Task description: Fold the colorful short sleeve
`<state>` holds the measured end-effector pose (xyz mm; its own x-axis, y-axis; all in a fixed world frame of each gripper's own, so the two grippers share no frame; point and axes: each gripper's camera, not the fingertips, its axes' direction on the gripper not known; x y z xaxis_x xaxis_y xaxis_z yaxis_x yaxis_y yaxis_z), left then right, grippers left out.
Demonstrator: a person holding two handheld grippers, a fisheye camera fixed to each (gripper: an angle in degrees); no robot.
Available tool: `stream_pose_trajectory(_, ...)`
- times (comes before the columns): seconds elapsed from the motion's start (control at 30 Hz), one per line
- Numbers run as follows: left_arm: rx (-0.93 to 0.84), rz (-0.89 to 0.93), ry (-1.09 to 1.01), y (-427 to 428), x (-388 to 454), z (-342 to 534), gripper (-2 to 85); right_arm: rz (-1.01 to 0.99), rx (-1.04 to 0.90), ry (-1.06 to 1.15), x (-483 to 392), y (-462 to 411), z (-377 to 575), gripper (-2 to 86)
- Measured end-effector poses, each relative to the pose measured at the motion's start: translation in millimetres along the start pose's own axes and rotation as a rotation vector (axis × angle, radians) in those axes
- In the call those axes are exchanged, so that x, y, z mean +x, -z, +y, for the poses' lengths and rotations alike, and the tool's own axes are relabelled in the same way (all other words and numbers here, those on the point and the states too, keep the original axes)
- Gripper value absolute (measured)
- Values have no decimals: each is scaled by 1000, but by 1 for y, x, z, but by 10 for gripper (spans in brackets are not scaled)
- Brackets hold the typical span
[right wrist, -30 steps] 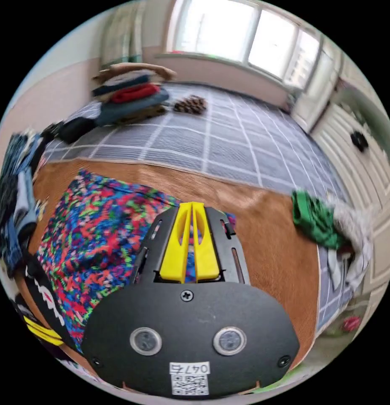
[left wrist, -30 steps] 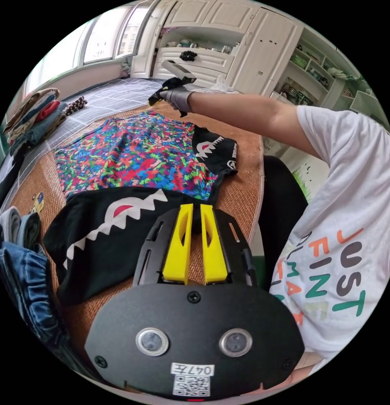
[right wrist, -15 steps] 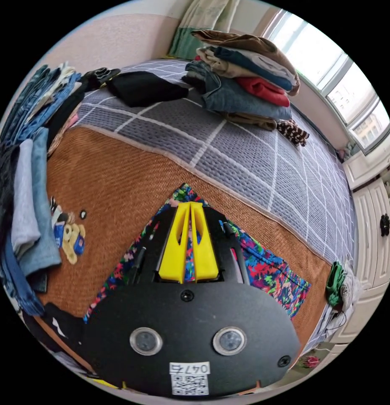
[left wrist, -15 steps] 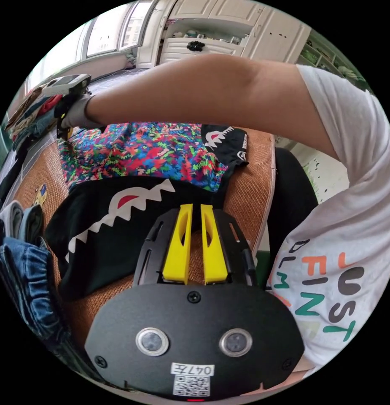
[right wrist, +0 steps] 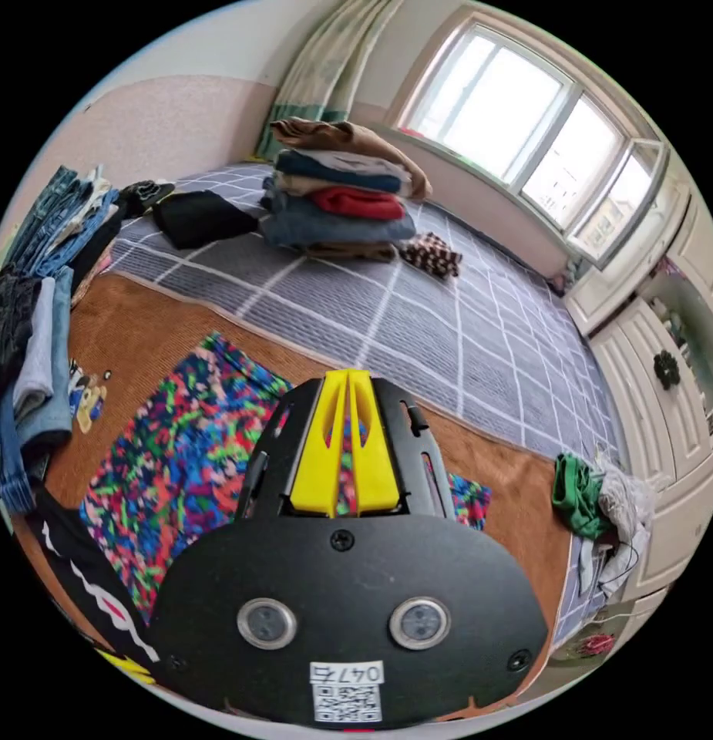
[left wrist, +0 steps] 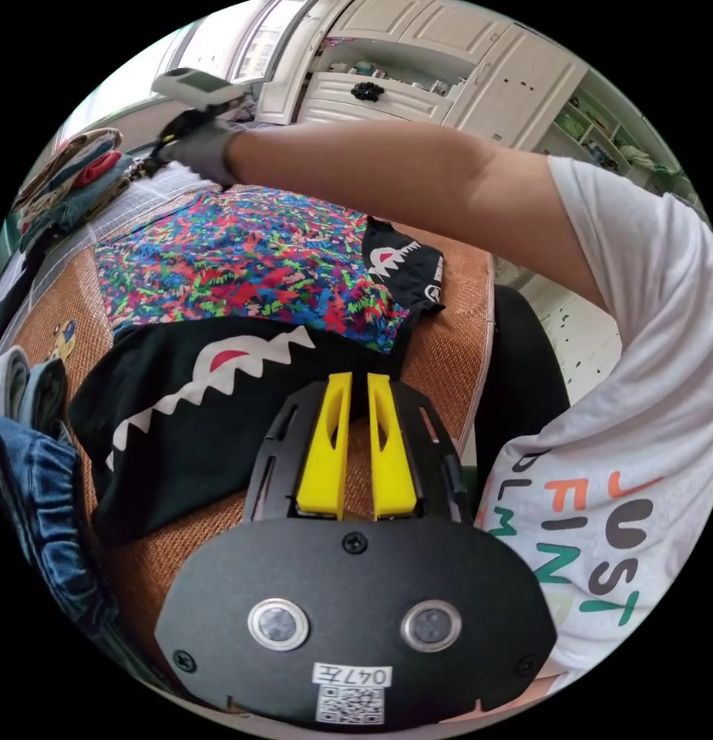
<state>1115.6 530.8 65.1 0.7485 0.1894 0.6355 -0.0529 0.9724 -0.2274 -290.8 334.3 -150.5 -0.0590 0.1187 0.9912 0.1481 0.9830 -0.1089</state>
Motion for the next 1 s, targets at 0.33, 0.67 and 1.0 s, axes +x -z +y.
stream_pose_trajectory(0.33,15,2,41,5,-2,-6,25,-448,-166,-24,82,-60,54,-7)
stream_pose_trajectory(0.67,-16,21,45,2,-1,-13,22,-458,-196,-164,113,-121,30,-6)
stream_pose_trajectory(1.0,16,30,49,21,8,-7,16,-255,88,-266,149,-53,99,-10)
